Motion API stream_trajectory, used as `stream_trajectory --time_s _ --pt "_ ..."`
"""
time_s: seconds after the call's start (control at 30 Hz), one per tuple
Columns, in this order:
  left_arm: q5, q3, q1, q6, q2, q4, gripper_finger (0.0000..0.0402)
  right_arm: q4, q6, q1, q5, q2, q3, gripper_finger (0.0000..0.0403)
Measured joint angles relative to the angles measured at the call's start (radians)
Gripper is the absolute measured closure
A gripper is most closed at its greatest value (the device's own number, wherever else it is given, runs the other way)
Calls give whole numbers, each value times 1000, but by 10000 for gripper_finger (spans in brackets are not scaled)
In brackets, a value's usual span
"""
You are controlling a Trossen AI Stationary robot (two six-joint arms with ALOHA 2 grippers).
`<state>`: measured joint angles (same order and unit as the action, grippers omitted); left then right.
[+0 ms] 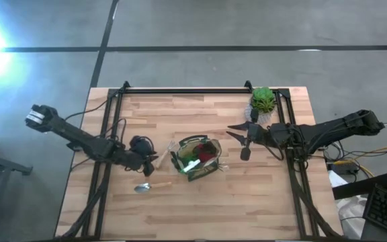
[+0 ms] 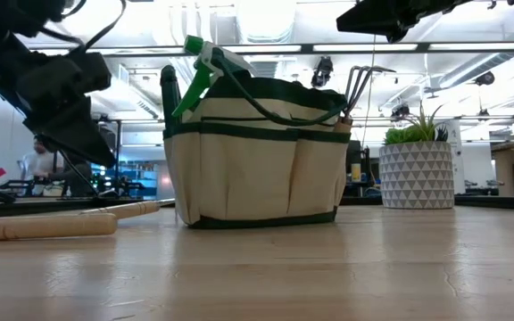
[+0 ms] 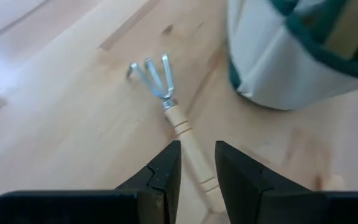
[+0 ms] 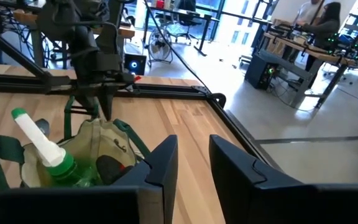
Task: Pick & Place Garden tools in Gardening bag
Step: Adjust the green gardening bag
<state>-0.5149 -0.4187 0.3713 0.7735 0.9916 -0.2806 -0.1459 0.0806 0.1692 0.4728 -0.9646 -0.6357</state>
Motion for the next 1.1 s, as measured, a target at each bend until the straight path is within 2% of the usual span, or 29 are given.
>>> stream_trajectory --time_s 0.23,0.33,0.47,0.77,1.1 --pt "0 0 -35 -9 1 -22 300 0 -11 0 -1 0 0 307" --pt "0 0 -54 -27 1 -21 300 0 -90 0 -7 0 0 309" --pt "-1 0 -108 -99 1 -20 300 15 -137 0 -50 0 0 315" --pt "1 0 -263 -312 1 47 300 15 -109 0 -54 -1 0 328" --pt "122 0 -396 -481 17 122 300 7 -92 0 -53 -1 0 317"
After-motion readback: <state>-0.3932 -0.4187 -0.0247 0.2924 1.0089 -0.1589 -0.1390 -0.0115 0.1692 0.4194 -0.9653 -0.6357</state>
